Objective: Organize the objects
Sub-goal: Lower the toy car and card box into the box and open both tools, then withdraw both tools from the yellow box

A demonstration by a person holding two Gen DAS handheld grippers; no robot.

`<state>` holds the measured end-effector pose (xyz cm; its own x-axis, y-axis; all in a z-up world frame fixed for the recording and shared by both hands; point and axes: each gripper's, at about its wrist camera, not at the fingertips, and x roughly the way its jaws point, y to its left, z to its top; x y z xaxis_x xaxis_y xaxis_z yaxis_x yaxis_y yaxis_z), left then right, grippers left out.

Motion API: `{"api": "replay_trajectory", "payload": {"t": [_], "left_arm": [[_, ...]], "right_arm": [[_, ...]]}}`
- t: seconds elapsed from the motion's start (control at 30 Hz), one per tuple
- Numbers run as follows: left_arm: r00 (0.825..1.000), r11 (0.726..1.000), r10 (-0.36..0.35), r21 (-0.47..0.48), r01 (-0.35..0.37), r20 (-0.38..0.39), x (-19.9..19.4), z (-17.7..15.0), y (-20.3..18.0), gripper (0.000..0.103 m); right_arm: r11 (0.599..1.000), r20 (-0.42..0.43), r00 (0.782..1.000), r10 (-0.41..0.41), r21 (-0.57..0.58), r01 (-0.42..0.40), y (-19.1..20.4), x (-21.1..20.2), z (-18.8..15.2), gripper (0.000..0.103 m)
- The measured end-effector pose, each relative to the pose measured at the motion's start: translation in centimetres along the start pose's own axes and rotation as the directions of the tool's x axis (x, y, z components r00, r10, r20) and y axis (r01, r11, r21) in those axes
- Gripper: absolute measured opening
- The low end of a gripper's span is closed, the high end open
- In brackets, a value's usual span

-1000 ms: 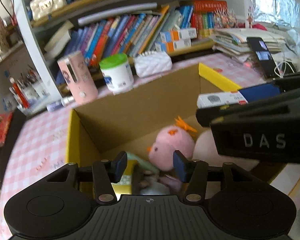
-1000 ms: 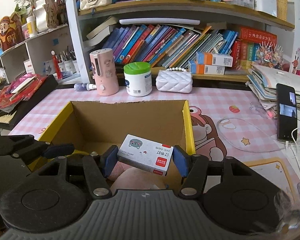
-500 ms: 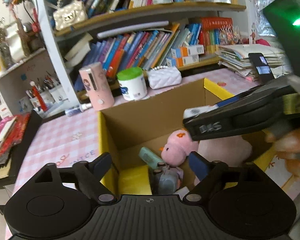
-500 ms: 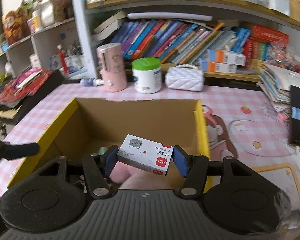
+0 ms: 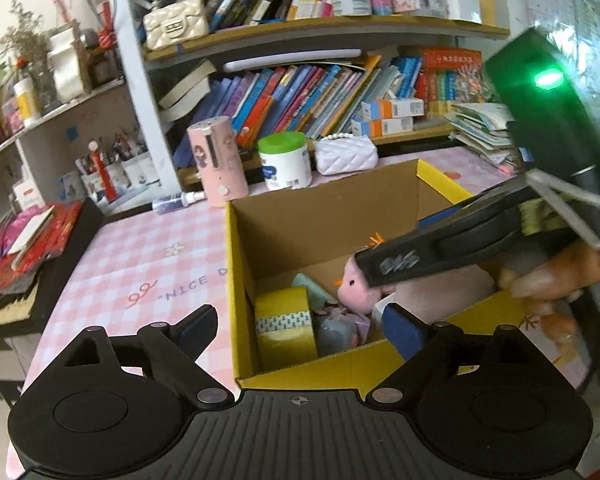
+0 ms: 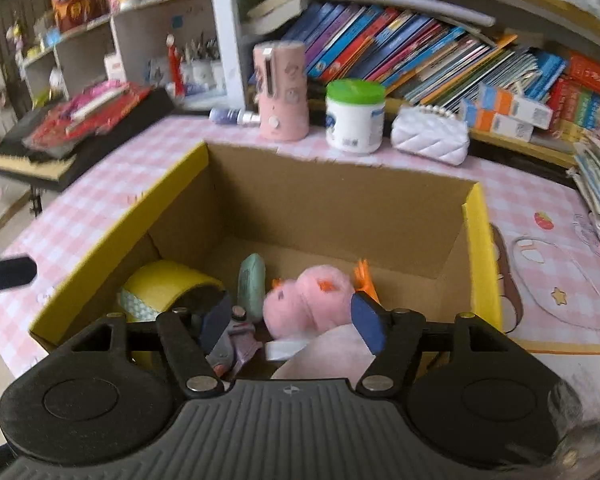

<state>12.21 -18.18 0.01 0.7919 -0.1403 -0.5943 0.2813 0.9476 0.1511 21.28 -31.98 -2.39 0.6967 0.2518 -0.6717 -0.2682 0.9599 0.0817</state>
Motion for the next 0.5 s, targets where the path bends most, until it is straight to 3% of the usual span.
{"api": "replay_trajectory", "payload": {"t": [0.13, 0.3, 0.37, 0.43, 0.5], "left_arm": [[0.999, 0.998, 0.041, -0.046, -0.041, -0.019, -0.7, -0.1, 0.8, 0.092], [0.991, 0.986, 0.133, -0.098, -0.132, 0.000, -2.5, -0.5, 2.7, 0.099], [0.985, 0.974, 0.174, -0.145, -0.171, 0.004, -3.3, -0.7, 3.7, 0.100], [0.980, 0.959, 0.201, -0.203, -0.197, 0.000, -4.1, -0.9, 4.7, 0.100], [0.977, 0.941, 0.215, -0.269, -0.206, 0.003, -5.3, -1.4, 5.7, 0.100]], "right_arm": [[0.996, 0.086, 0.994, -0.059, 0.068, 0.054, -0.6, -3.1, -0.3, 0.074], [0.980, 0.202, 0.964, -0.171, 0.139, 0.145, -0.2, -7.5, -1.4, 0.083], [0.964, 0.237, 0.944, -0.232, 0.185, 0.190, 0.4, -9.3, -2.1, 0.089], [0.932, 0.264, 0.907, -0.328, 0.245, 0.266, 1.5, -11.0, -3.2, 0.103], [0.894, 0.270, 0.870, -0.412, 0.306, 0.329, 3.0, -12.4, -4.6, 0.103]]}}
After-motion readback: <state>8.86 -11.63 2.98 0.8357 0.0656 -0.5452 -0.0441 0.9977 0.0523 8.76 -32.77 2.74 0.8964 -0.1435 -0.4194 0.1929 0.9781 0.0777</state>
